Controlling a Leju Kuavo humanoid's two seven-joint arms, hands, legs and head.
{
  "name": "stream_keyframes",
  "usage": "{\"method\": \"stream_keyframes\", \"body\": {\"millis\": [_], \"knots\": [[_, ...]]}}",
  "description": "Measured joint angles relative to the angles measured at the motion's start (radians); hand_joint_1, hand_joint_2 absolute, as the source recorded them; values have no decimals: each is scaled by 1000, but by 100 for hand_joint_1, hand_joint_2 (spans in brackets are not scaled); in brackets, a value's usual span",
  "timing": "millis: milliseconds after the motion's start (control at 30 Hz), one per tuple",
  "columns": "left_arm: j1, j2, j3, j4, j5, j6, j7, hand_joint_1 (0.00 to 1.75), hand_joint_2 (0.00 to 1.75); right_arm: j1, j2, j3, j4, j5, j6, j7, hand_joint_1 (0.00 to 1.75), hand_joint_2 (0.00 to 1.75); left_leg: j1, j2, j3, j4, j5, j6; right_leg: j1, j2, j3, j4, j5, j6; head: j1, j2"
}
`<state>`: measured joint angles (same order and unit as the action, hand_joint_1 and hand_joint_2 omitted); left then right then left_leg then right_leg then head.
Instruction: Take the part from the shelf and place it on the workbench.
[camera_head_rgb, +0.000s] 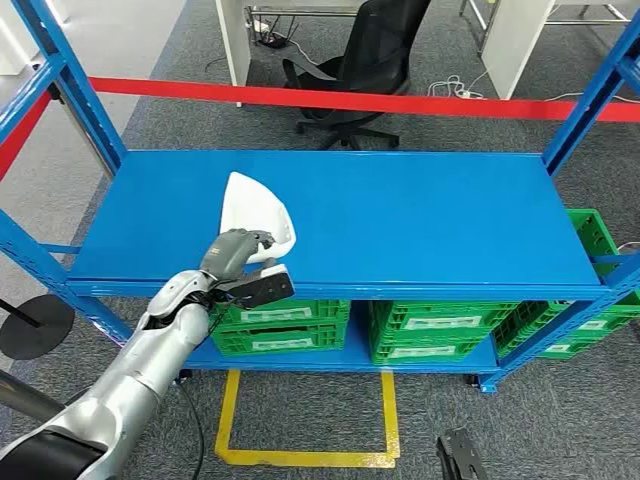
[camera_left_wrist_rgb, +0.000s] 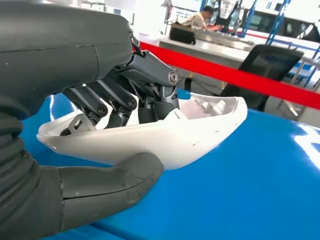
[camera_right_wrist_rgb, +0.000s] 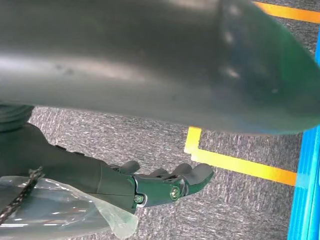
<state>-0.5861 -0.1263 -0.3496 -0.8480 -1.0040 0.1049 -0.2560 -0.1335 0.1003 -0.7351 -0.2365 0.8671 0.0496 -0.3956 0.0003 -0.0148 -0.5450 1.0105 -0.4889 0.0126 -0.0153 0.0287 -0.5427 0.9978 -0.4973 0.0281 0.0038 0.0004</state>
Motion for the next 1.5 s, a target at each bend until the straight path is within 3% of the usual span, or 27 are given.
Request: {"method": "stream_keyframes", "body": {"millis": [433,600,733,800,867,933,967,1000,1067,1133,1200,1267,1300,1367,1433,1467,1500], "knots": [[64,-2,-6,-132,30,2,-34,175,175,2,0,-1,0,-10,-6,-4,0,0,0,0,0,0,0,0,0,0,0,0,0,0,0,0],[189,-11,-50,-349,66,1,-55,175,175,13,0,-2,0,-27,-18,-16,0,0,-1,0,-2,1,-1,1,-2,0,-2,-1,0,1,0,0],[310,-11,-98,-524,88,23,-75,175,175,27,2,-9,2,-44,-40,-36,0,0,-7,1,-5,5,1,18,-8,2,-2,-8,9,16,-1,0],[372,-10,-117,-605,89,68,-86,175,175,36,4,-15,4,-46,-52,-50,0,0,-3,9,3,-19,17,28,-7,-3,-11,0,-6,20,1,0],[431,-6,-131,-673,82,121,-97,175,175,42,4,-18,4,-44,-51,-57,0,0,1,18,8,-41,33,37,-4,-13,-46,77,-64,21,4,0],[485,0,-143,-726,74,155,-105,175,175,48,5,-20,6,-47,-43,-58,0,0,0,25,2,-42,37,39,-5,-18,-102,212,-125,27,6,0],[510,4,-149,-748,70,165,-107,175,175,52,6,-21,6,-50,-37,-58,0,0,1,27,-1,-39,38,38,-8,-19,-120,260,-135,30,6,0],[531,7,-155,-768,66,172,-109,175,175,57,6,-23,7,-53,-32,-58,0,0,2,29,-5,-36,38,36,-11,-21,-123,271,-126,34,6,0],[558,13,-163,-799,62,181,-111,175,175,62,6,-27,8,-56,-28,-59,0,0,8,30,-12,-24,37,28,-19,-27,-70,176,-64,43,7,0],[572,18,-168,-823,61,184,-112,175,175,61,9,-31,9,-58,-26,-60,0,0,9,28,-25,-5,33,12,-21,-31,-2,58,-26,48,10,0],[580,21,-172,-843,60,185,-113,175,175,59,12,-35,9,-58,-24,-61,0,0,5,27,-39,12,36,-4,-18,-28,13,26,-29,38,11,0],[588,24,-174,-856,58,189,-114,175,175,61,12,-38,10,-59,-23,-62,0,0,7,27,-46,20,39,-15,-18,-26,-3,31,-23,16,9,0],[593,26,-174,-862,55,194,-114,175,175,62,12,-40,10,-60,-21,-64,0,0,9,26,-52,27,27,-21,-18,-26,-10,32,-18,6,9,0],[606,28,-175,-873,45,212,-114,175,175,63,12,-44,10,-65,-17,-67,0,0,11,24,-77,95,-43,-29,-17,-27,-30,31,-1,-14,4,0],[623,31,-177,-885,35,233,-114,175,175,66,12,-48,10,-69,-16,-71,0,0,11,23,-111,219,-134,-32,-12,-28,-53,32,17,-22,0,0],[632,32,-179,-889,31,244,-114,175,175,69,13,-51,10,-72,-20,-74,0,0,10,23,-118,269,-158,-31,-9,-29,-65,32,26,-24,0,0],[643,34,-181,-893,27,254,-114,175,175,71,14,-54,10,-75,-28,-79,0,0,10,23,-111,289,-160,-28,-6,-29,-78,33,35,-25,0,0]]}}
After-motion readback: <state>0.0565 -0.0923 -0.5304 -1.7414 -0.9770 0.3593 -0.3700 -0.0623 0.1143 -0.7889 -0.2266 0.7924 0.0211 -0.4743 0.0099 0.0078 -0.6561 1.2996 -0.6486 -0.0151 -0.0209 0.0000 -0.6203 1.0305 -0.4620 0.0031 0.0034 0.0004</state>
